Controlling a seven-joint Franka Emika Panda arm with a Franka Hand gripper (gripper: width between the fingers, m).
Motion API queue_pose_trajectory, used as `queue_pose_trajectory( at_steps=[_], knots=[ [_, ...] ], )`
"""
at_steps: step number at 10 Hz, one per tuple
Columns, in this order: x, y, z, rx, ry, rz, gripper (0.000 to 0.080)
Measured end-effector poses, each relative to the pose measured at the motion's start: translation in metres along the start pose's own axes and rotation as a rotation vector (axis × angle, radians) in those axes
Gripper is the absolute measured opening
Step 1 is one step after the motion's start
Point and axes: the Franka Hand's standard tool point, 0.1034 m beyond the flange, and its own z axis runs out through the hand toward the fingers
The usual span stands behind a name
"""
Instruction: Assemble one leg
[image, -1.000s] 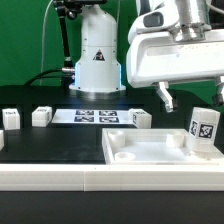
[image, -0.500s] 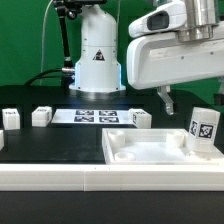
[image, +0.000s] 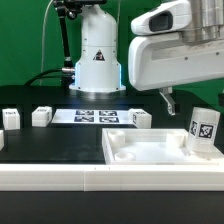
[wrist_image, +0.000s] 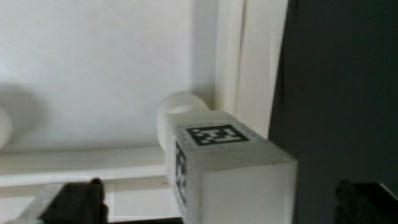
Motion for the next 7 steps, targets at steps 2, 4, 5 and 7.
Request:
queue_pose_trajectory(
  at_steps=[2, 4, 5, 7],
  knots=[
    [0.002, 0.001, 0.005, -0.042, 0.017, 0.074, 0.0649],
    [0.001, -0.004, 0.009, -0.047, 0.022, 0.069, 0.0649],
    [0.0, -0.007, 0.011, -0.046, 0.021, 0.064, 0.0649],
    [0.002, -0.004, 0.01, -0.046, 0.023, 0.04, 0.0534]
  ],
)
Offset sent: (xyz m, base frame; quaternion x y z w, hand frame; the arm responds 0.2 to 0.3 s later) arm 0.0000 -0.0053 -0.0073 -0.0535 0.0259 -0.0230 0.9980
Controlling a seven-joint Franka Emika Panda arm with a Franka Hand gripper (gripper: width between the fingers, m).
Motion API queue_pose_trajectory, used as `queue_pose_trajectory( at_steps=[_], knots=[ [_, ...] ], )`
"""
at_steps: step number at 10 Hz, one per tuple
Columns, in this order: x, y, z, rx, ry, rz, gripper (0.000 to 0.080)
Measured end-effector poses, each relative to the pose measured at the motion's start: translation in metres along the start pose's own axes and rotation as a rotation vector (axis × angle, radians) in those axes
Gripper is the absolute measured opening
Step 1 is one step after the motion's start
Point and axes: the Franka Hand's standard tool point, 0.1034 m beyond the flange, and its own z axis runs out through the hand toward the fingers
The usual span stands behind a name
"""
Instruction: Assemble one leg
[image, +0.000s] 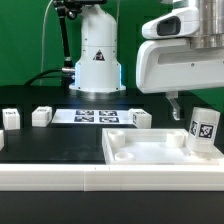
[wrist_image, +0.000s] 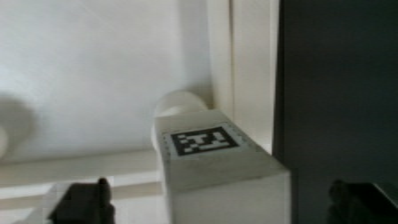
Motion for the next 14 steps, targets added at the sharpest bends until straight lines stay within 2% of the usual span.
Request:
queue_pose_trajectory(
  at_steps=[1, 2, 3, 8, 11, 14],
  knots=[
    [0.0, 0.0002, 0.0001, 0.0, 0.0, 0.0, 0.0391],
    [-0.0001, 0.0001, 0.0002, 0.0, 0.0, -0.001, 0.0391],
    [0.0005, 0.0012, -0.0001, -0.001, 0.002, 0.001, 0.0297],
    [0.0007, 0.0017, -0.0001, 0.001, 0.003, 0.038, 0.0297],
    [0.0009, 0.001, 0.0003, 0.005, 0.03, 0.284, 0.0297],
    [0.0046, 0.0033, 0.0002, 0.041, 0.052, 0.587, 0.0297]
  ],
)
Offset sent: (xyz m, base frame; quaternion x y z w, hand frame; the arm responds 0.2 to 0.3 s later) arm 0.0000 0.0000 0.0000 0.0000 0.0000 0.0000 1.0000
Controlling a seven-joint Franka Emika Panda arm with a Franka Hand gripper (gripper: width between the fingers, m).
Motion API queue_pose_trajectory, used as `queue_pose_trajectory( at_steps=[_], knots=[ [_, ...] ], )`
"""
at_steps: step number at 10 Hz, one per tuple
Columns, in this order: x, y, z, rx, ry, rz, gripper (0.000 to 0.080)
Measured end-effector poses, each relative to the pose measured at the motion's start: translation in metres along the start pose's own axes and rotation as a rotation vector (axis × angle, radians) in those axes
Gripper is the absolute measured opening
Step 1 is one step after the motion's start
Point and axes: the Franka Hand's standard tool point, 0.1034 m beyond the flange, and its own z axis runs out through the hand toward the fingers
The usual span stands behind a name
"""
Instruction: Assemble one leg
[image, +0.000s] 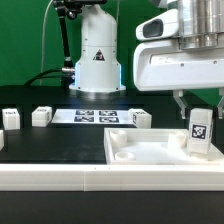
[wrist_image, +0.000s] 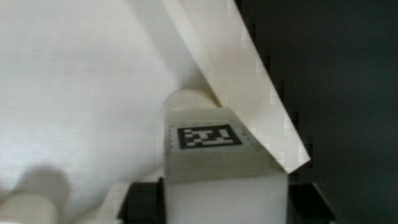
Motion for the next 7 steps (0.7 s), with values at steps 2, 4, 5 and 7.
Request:
queue_pose_trajectory(
  at_steps=[2, 4, 5, 7],
  knots=[
    [0.0016, 0.0, 0.0001, 0.013, -0.005, 0.22, 0.0297],
    [0.0023, -0.0016, 0.0007, 0.012, 0.008, 0.444, 0.0297],
    [0.0048, -0.0012, 0.0006, 0.017, 0.008, 0.484, 0.0297],
    [0.0051, -0.0021, 0.0006, 0.025, 0.001, 0.532, 0.0297]
  ],
)
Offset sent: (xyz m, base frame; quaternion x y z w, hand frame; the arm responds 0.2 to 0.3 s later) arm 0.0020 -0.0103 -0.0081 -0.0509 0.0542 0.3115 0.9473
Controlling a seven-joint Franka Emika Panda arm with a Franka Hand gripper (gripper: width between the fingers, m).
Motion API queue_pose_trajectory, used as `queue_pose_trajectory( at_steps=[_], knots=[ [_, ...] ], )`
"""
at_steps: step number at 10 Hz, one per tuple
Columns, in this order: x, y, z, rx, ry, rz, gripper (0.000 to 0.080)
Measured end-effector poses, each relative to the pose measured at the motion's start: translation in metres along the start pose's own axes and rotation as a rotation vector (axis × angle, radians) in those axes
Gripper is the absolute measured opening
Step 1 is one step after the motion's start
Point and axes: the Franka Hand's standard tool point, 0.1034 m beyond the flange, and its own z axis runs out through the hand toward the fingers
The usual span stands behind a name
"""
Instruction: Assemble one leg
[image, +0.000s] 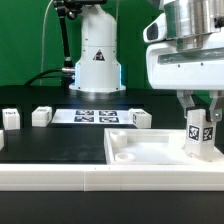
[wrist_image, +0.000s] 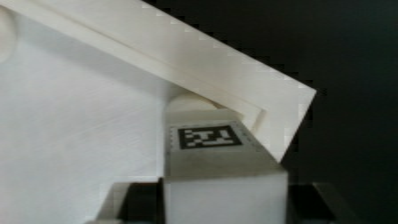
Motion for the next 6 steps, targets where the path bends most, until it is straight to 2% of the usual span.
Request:
queue_pose_trajectory(
  at_steps=[1, 2, 3, 4, 5, 6],
  knots=[
    [-0.0004, 0.0002, 0.0003, -0.001, 0.0, -0.013, 0.0297],
    [-0.0009, 0.0003, 0.0004, -0.002, -0.001, -0.042, 0.0469],
    [-0.0018, 0.0008, 0.0008, -0.005, -0.003, -0.117, 0.0469],
    [-0.0038, 0.0024, 0.0017, -0.013, -0.009, -0.153, 0.0604],
    [-0.0072, 0.0041, 0.0028, -0.025, -0.018, -0.191, 0.0639],
    [-0.0097, 0.0056, 0.0039, -0.038, -0.018, -0.342, 0.0639]
  ],
)
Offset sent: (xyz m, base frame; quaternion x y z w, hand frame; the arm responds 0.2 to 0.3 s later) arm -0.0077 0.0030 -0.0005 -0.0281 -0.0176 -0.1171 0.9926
